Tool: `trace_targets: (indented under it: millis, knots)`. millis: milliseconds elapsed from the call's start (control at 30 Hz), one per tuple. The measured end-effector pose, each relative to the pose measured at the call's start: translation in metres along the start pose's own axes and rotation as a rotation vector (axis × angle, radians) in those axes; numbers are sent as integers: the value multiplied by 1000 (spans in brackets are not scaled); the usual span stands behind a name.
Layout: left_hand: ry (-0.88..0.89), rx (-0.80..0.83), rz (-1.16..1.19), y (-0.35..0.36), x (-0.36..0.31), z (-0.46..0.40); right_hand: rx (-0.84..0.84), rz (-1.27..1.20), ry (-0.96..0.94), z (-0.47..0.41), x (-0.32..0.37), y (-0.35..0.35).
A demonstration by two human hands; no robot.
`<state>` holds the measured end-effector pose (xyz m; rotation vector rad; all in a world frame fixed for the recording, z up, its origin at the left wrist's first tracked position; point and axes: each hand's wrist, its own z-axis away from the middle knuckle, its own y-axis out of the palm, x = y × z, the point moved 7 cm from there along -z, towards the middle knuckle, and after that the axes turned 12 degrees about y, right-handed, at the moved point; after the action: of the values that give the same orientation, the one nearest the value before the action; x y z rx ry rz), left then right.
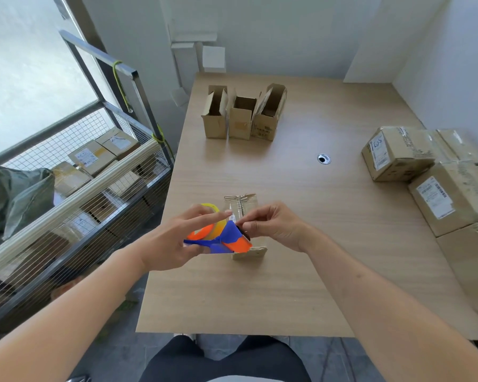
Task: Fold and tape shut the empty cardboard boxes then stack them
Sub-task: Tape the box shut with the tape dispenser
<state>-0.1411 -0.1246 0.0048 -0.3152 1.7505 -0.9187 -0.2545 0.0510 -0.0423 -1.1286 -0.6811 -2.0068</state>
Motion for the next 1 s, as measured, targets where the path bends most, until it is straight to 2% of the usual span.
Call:
trace_targets:
  millis: [200,433,633,1000]
  knots:
    - [-43,56,-37,4,3,-9,-244,-20,-87,2,8,-10]
    - [-195,237,54,42,23,-2,-436,-111,97,5,-66,-17]
    - [-358,306,93,59,57,32,-636,-141,207,29,-116,-59]
    - [-502,314,64,81,104,32,-743,-93,281,-3,-152,-59]
